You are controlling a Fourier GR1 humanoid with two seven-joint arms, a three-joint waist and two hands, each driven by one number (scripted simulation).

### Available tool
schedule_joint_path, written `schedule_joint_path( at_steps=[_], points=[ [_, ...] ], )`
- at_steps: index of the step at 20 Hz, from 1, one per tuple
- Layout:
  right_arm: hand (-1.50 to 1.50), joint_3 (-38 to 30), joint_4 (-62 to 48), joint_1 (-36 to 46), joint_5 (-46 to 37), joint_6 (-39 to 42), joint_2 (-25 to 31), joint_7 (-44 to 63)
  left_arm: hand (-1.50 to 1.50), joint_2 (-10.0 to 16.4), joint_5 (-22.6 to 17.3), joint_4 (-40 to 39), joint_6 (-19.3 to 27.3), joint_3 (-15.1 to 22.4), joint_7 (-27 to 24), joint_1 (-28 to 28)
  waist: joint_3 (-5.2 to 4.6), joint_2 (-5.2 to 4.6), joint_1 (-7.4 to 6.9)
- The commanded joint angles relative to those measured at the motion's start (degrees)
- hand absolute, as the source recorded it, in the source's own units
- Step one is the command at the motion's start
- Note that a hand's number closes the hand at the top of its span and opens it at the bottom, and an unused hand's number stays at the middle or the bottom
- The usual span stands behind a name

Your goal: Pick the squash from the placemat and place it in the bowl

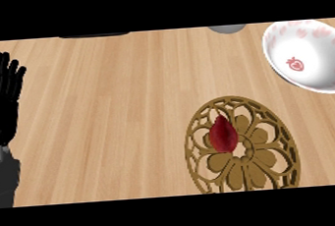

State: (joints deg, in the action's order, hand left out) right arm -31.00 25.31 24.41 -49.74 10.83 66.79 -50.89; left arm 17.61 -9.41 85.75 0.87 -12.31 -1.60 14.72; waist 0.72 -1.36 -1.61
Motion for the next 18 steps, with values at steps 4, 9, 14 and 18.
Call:
schedule_joint_path(
  at_steps=[4, 9, 14, 18],
  points=[
    [1.5, -4.1, -5.5, 5.1, 5.4, 6.8, 6.1, -11.3, 0.0, 1.2, -0.1, -1.1, -0.8, -0.4, 0.9, 1.1, -0.22, 0.47, -0.48],
    [1.5, -3.7, -7.3, 11.7, 8.6, 17.4, 7.7, -9.5, 0.0, -1.7, 1.4, -0.1, 0.0, 2.5, -0.6, 0.4, -0.4, 0.53, -1.8],
    [1.5, 0.2, -7.3, 17.1, 8.4, 22.4, 6.9, -6.6, 0.0, -1.1, 1.6, -2.9, -0.1, 2.0, -0.7, 2.4, -0.56, 0.26, -1.8],
    [1.5, 3.2, -6.7, 22.3, 8.1, 24.1, 4.9, -2.2, 0.0, -1.2, 1.5, 0.5, 0.7, 2.3, 1.5, 2.0, -0.58, 0.65, -2.82]
  ],
)
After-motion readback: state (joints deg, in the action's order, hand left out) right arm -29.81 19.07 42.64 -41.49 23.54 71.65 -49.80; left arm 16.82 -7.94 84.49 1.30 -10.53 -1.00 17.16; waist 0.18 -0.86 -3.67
